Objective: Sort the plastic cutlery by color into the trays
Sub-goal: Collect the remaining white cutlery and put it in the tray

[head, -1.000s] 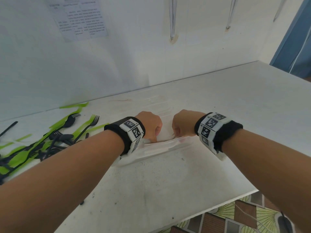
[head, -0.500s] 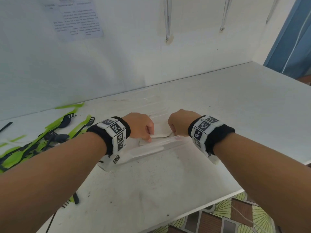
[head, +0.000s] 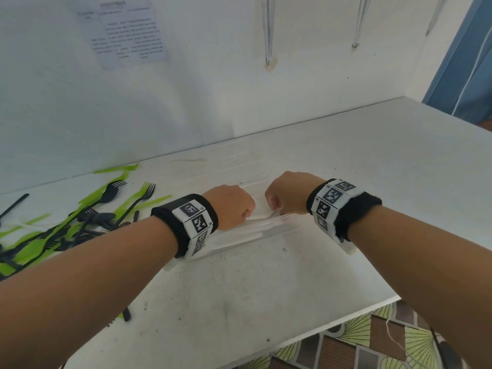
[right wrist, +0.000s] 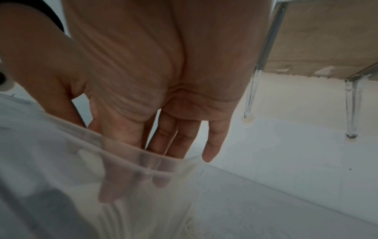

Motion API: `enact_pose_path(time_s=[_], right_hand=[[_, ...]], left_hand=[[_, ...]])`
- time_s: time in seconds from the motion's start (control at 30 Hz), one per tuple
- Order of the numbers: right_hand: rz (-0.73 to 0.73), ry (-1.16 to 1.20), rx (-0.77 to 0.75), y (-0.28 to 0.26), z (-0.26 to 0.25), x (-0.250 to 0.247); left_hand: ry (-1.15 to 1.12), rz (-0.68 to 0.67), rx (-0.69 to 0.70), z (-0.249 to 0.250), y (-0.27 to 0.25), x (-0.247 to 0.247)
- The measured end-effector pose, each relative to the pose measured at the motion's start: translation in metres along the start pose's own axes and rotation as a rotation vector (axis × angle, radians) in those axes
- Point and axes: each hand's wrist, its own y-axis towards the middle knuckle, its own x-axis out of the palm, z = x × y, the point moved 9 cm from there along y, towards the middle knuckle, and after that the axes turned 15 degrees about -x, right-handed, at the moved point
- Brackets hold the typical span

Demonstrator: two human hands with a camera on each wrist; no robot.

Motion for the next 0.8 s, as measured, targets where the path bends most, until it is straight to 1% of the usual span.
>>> enact_pose_path(time_s=[0.07, 0.2, 0.33, 0.47, 0.57, 0.63, 0.7, 0.8], right_hand=[[-0.017, -0.012, -0.004, 0.001, -0.002, -0.001], [-0.032, -0.037, -0.012, 0.004, -0.003, 0.0], [-0.08, -0.013, -0.024, 0.007, -0.002, 0.002], [-0.126, -0.037, -0.042, 0.011, -0.007, 0.001], [-0.145, -0.051, -0.037, 0.012, -0.006, 0.001], [-0.169, -0.047, -0.029, 0.012, -0.005, 0.001], [-0.196, -0.025, 0.006, 0.013, -0.003, -0.001], [-0.212, -0.011, 0.031, 0.013, -0.003, -0.001]], left_hand=[[-0.051, 0.006, -0.012, -0.002, 0.002, -0.002], [-0.073, -0.032, -0.006, 0.001, 0.003, -0.002], [-0.121, -0.062, -0.005, 0.0, 0.0, -0.005], [-0.1, -0.067, -0.013, 0.002, 0.003, -0.006], [-0.089, -0.041, -0.027, 0.003, 0.005, -0.008], [-0.137, -0.028, -0.047, 0.001, 0.004, -0.01], [-0.145, -0.029, -0.038, 0.0, 0.003, -0.01], [-0.111, -0.094, -0.025, 0.0, 0.001, -0.002]])
